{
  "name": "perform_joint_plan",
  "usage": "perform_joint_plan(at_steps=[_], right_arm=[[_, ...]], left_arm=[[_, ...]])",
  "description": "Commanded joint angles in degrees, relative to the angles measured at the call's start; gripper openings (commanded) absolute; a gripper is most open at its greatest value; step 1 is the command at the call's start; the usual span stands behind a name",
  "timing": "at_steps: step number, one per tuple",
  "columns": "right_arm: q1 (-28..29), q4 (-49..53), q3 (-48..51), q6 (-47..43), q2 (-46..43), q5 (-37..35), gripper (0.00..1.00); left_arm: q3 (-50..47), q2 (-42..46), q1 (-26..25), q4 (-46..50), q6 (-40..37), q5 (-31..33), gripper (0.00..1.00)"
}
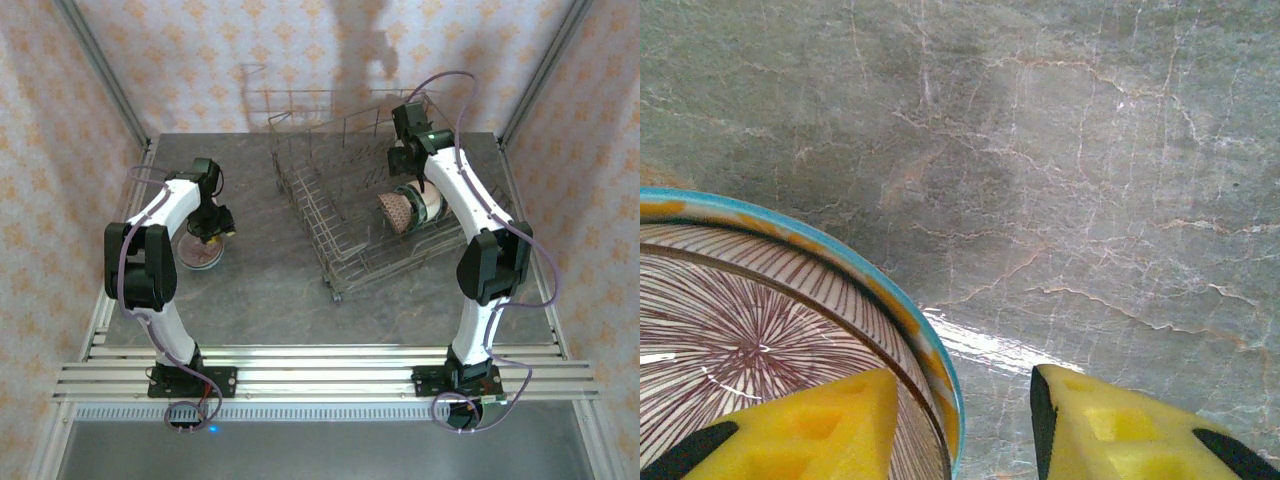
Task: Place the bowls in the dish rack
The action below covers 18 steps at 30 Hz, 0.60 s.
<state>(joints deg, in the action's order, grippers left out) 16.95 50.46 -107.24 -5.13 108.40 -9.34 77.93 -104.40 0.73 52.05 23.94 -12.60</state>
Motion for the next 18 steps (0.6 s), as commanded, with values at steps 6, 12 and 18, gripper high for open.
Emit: perform_joint_plan(at_steps=[6,12,18], right_arm=[[0.4,0.1,-1.5,1.0,-2.2,-0.2,0.74],[0.4,0.0,-1.3,1.3,-2.3,-0.3,0.74],[0.8,0.2,-1.8,1.6,-1.9,-0.1,0.74]], left_arm=[[1.6,-0.2,-0.3,2.4,-1.0,2.4,0.28],[1.4,0.4,-0.2,2.4,-1.6,2.0,0.22],[1.0,1.3,-0.2,2.5,-2.2,1.1,0.23]])
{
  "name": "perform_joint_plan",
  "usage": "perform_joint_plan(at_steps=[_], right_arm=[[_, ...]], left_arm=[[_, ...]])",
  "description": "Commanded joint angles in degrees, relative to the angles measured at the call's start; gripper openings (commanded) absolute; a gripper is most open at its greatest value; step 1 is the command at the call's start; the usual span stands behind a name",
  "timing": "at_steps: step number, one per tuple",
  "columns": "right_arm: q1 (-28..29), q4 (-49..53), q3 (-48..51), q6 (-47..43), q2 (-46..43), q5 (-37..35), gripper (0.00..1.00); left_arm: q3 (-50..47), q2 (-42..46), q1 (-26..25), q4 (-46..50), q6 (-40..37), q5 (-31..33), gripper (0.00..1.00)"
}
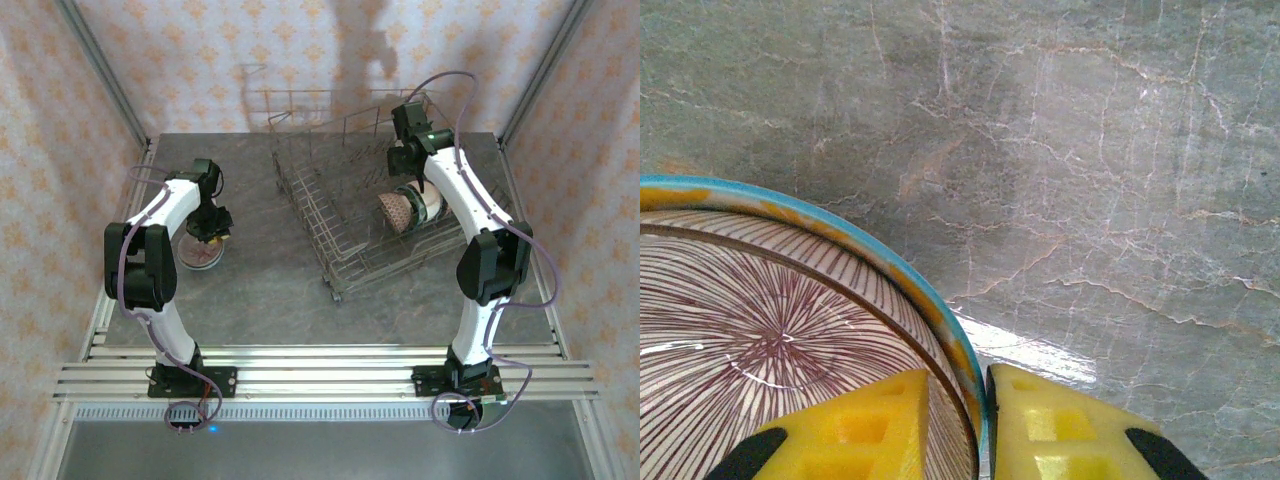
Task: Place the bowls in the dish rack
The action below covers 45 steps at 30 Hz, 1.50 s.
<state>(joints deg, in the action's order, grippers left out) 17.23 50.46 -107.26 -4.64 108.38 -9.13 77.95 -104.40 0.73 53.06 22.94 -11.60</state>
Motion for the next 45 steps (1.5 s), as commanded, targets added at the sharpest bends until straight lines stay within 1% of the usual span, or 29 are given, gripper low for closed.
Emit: perform_joint_plan(at_steps=[1,8,11,17,28,35,40,45], right_arm=[[0.7,0.3,-2.0,1.1,-1.8,-0.4,0.74],[1.0,0.6,-2.3,1.2,-1.3,-0.4,0.74],[1.3,0.8,-2.8,1.1,-1.1,-0.5,0.74],[1.4,0.8,-3.0,1.2,-0.8,-0.2,0.74],[2.0,1.0,-3.2,1.1,-0.1,-0.2,0.74],[2.1,1.1,-3.1,1.0,0.1,-0.2,0.74],[2.2,1.1,-3.1,0.9,-0.1,-0.4,0.74],[2.1,1.1,-3.2,0.7,-0.2,-0.5,0.74]], left_arm=[[1.0,1.5,-0.3,1.4,-1.4,0.0,0.25],[0.5,1.8,-0.3,1.3,-2.4,-0.4,0.28],[0.4,2.1,-0.3,0.7,-2.3,-0.7,0.31],[0.0,2.6,-0.3,0.0,-2.5,-0.7,0.3],[-0.8,2.9,-0.3,-0.2,-3.0,-0.8,0.19],[-1.9,2.3,-0.2,-0.2,-2.8,-1.0,0.16],[-1.8,3.0,-0.2,-0.4,-2.5,-1.3,0.06],[-1.2,5.0,-0.2,-0.1,-1.9,-1.4,0.01]])
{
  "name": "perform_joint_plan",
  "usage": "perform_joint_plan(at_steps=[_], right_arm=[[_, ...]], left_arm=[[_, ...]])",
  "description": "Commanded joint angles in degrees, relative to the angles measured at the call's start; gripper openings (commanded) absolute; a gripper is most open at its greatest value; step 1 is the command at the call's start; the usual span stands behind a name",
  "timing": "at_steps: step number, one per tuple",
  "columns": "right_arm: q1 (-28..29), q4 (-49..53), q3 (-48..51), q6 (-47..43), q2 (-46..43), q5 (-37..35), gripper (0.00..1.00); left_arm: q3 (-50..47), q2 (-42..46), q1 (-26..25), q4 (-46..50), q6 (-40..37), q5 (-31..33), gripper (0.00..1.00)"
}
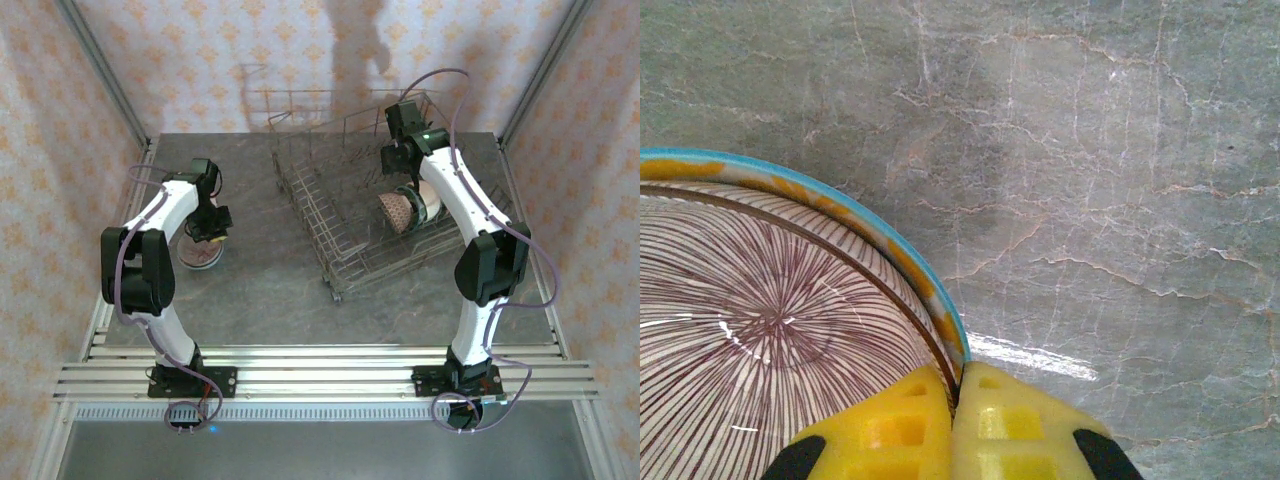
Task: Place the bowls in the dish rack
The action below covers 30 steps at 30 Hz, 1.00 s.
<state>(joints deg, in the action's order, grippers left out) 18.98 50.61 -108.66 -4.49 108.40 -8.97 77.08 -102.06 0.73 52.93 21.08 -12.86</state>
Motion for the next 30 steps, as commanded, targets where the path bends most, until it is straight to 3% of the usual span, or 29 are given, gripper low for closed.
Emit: perform_joint_plan(at_steps=[1,6,18,25,30], right_arm=[[0.4,1.0,-1.9,0.5,-0.4,-0.7,0.74],[0.4,1.2,-2.7,0.7,-0.5,0.6,0.74],[1.4,3.9,-11.5,3.5,-0.1,12.6,0.7],[4.2,3.5,-16.0,5.4,0.4,19.9,0.67],[9.8,3.6,-21.4,5.3,1.9,22.3,0.66]], left_arm=[[-0.2,3.2,-0.3,0.3,0.1,-0.1,0.0],[0.3,6.1,-0.2,1.5,0.6,1.3,0.0],[3.8,15.7,-0.3,0.8,7.1,2.2,0.0],[3.1,23.3,-1.9,-8.5,20.5,2.7,0.0],[2.9,26.8,-5.3,-16.9,30.3,5.9,0.0]])
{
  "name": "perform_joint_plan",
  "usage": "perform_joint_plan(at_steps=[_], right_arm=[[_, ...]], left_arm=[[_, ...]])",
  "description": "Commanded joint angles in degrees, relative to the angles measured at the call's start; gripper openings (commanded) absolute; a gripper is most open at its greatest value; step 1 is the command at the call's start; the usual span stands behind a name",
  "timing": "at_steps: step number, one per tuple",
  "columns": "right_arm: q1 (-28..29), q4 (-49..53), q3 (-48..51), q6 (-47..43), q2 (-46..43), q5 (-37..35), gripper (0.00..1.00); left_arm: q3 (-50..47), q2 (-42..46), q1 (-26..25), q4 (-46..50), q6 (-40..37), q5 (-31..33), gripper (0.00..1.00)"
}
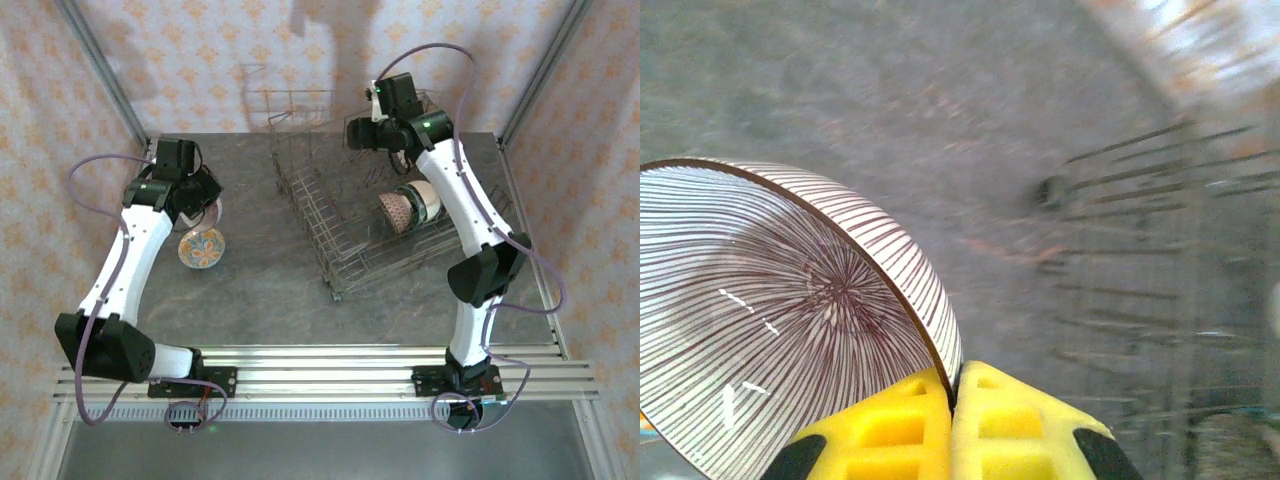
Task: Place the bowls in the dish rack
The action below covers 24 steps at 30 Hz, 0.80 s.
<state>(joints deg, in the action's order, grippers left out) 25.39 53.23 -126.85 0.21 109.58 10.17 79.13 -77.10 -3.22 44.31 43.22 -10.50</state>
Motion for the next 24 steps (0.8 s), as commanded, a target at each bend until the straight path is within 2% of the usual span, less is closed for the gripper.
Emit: perform_joint_plan(at_steps=[1,6,10,15,19,24], right_arm=[[4.3,0.8,-3.8,0.2,0.9,3.7,0.66],[10.6,-4.5,-2.9,-1.0,0.7,10.2,0.64],[15.3,-7.3,-1.9,-2.2,0.5,11.3,0.63],[21.0,-11.1,0.0,-2.2,1.3,5.9,0.62],[23.3,-14.4,1.0,-1.9,2.9,0.1,0.59],[25.0,-20.4,2.8,-1.8,4.2,-3.2,0.58]], left_arm=[[1.4,2.0,-1.7,-9.0,9.3,3.7,0.0],[4.6,1.8,-5.2,-12.7,14.3,7.3,0.0],[5.7,1.4,-6.4,-16.6,18.2,8.6,0.0],[11.6,-1.4,-7.8,-15.6,19.4,8.7,0.0],[12.8,-1.6,-8.6,-16.0,20.8,8.9,0.0],[13.3,-1.5,-9.7,-15.6,21.6,8.7,0.0]])
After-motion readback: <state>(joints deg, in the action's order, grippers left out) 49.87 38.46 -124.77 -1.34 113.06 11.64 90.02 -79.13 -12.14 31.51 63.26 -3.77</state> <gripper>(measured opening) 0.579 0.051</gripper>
